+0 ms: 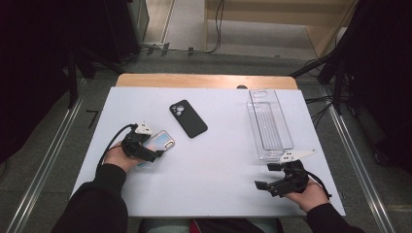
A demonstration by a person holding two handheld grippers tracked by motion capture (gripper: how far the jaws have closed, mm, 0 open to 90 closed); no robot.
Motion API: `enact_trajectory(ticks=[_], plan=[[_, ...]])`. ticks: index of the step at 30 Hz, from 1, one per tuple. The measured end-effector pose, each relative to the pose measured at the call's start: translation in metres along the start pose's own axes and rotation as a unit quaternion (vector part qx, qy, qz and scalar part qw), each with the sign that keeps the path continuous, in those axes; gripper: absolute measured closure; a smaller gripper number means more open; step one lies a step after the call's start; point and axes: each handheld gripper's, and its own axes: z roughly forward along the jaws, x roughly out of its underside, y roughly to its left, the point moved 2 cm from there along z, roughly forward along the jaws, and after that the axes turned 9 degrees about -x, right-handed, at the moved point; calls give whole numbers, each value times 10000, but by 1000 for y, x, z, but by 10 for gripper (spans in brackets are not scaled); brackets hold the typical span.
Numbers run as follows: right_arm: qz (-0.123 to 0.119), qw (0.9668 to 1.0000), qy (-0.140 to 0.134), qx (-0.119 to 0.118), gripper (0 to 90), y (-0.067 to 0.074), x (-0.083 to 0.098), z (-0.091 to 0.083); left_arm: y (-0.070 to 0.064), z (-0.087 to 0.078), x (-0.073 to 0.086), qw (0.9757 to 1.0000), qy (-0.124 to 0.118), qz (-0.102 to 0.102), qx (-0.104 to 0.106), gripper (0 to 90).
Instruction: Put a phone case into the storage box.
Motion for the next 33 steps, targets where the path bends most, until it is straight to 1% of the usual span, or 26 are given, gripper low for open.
enact_trajectory(ticks=[7,12,17,19,20,21,25,26,29,33], plan=[[-6,10000,-4,-6,56,0,0,0,0,0,-1,10000,31,16,-10,170],[-11,10000,-4,-7,56,1,0,0,1,-1,-1,10000,21,-34,32,171],[-28,10000,-28,-17,56,1,-1,0,5,-3,-2,9992,18,-286,270,171],[-28,10000,-32,-10,56,1,-1,-1,5,-4,-2,9991,42,-289,300,171],[-32,10000,-37,-10,56,1,-1,-1,5,-4,-3,9988,45,-335,354,172],[-30,10000,-37,-7,56,1,-1,-1,5,-5,-3,9987,66,-336,390,171],[-22,10000,-30,-4,56,2,-1,-1,5,-11,-7,9988,-2,-328,377,171],[-19,10000,-40,-5,56,2,-1,-1,5,-12,-8,9985,-14,-368,407,171],[-20,10000,-46,-8,56,2,-1,-2,4,-17,-11,9981,-12,-408,453,171],[-28,10000,-46,-20,56,2,-1,-2,2,-23,-15,9973,2,-444,577,171]])
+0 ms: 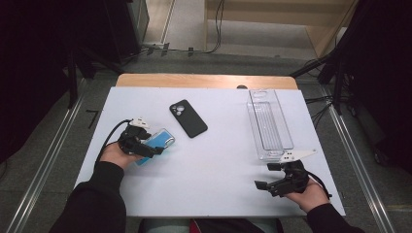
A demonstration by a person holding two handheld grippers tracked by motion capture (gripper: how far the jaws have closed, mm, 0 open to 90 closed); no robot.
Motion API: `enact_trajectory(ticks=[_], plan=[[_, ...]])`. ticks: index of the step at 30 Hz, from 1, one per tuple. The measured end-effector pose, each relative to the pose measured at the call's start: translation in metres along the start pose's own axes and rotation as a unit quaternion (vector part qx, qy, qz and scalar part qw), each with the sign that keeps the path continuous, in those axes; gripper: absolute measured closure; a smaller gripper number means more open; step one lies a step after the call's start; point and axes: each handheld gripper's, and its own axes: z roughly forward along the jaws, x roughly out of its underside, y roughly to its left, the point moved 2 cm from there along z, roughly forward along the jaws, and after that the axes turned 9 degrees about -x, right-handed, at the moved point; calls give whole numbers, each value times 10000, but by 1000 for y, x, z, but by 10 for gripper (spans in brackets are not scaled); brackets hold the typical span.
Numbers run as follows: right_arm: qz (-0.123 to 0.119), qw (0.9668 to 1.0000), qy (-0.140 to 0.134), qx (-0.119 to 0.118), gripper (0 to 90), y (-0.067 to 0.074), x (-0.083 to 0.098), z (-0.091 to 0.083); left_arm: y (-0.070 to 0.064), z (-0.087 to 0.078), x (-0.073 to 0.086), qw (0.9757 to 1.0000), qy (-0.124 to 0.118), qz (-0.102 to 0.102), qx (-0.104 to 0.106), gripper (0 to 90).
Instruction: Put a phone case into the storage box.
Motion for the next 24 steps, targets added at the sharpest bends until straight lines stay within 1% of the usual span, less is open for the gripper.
enact_trajectory(ticks=[2,3,5,9,14,17,20,22,23,24], plan=[[-11,10000,-9,6,56,0,0,0,-2,-3,-2,10000,27,-4,47,171],[-6,10000,-23,2,56,0,0,0,-3,-4,-3,10000,36,2,39,171],[2,10000,-30,9,56,0,0,0,-6,-6,-4,9999,91,-33,65,171],[-9,10000,-36,-5,56,0,0,0,-13,-11,-8,9999,101,12,133,171],[-37,10000,-51,7,56,0,-1,-1,-26,-17,-14,9997,59,109,233,171],[-44,10000,-53,9,56,0,-1,-1,-34,-18,-18,9994,57,81,334,170],[-48,10000,-40,7,56,1,-1,-1,-42,-19,-21,9992,80,174,364,170],[-48,10000,-51,10,56,1,-1,-1,-47,-19,-23,9989,81,187,423,171],[-47,10000,-47,15,56,0,-1,-1,-49,-19,-23,9988,77,160,452,170],[-48,10000,-45,19,56,0,-1,-1,-51,-19,-24,9988,87,174,453,171]])
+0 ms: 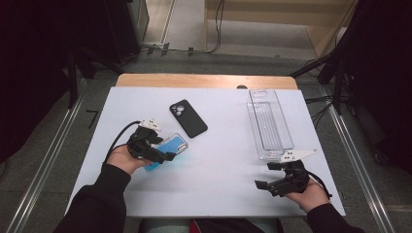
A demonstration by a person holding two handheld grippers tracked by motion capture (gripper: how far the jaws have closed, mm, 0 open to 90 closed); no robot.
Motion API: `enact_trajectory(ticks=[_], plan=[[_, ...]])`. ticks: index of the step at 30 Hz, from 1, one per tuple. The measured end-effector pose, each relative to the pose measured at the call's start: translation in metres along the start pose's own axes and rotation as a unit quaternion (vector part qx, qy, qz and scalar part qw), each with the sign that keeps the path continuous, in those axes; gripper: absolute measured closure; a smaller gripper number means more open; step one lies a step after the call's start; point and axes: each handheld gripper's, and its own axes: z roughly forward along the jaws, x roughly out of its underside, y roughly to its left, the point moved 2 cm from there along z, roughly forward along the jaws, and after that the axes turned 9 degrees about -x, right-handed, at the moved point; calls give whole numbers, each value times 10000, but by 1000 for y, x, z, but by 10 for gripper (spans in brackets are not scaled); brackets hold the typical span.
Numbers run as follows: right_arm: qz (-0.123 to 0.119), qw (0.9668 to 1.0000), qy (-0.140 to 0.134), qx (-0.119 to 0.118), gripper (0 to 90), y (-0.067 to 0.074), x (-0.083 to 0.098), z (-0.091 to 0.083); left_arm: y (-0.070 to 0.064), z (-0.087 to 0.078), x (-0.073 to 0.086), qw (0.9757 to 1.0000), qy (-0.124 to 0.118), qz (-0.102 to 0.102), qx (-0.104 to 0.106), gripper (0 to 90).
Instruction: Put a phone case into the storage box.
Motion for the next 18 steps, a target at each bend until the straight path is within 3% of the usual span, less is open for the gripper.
enact_trajectory(ticks=[7,18], plan=[[15,10000,-9,8,56,1,-1,0,-14,1,-7,9998,-90,-142,103,171],[57,9999,-102,-23,56,6,-4,3,-36,4,-12,9993,-174,-319,84,170]])
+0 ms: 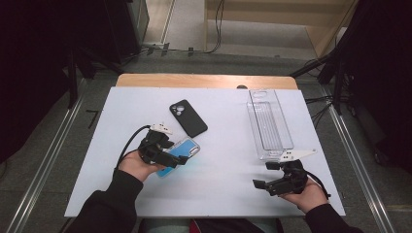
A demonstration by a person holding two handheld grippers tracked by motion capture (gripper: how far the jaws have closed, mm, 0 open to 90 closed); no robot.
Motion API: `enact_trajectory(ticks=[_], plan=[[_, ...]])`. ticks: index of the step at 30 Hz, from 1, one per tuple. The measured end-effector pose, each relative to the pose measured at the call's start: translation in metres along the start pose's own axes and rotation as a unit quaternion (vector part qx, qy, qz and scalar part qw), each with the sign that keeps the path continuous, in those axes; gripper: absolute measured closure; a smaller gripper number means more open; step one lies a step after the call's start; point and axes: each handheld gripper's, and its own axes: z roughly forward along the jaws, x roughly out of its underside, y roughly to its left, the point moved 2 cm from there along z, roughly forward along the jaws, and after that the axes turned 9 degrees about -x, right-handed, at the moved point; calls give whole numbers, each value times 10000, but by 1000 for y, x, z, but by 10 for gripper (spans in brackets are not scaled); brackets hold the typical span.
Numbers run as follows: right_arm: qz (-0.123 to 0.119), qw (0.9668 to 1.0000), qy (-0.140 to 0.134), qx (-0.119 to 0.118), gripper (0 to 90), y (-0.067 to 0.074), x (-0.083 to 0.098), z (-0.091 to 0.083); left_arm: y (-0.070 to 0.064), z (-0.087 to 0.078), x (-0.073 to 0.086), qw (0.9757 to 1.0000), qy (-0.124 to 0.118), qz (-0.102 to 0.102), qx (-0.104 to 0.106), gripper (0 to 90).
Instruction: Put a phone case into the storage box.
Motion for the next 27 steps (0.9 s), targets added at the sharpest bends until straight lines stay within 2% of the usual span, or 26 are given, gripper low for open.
enact_trajectory(ticks=[6,13,17,23,25,27], plan=[[41,10000,26,-4,56,2,-3,2,-8,-1,0,9998,-196,-89,-57,170],[124,9999,-110,-21,56,4,-8,1,-17,-1,2,9987,-421,-250,-173,170],[165,9997,-161,-35,56,7,-13,3,-22,0,3,9976,-558,-306,-290,170],[249,9995,-208,-69,56,13,-19,7,-27,2,5,9957,-753,-417,-349,170],[282,9994,-212,48,57,14,-21,9,-28,3,6,9949,-829,-448,-367,170],[325,9992,-220,65,57,15,-23,11,-29,4,7,9940,-913,-447,-396,170]])
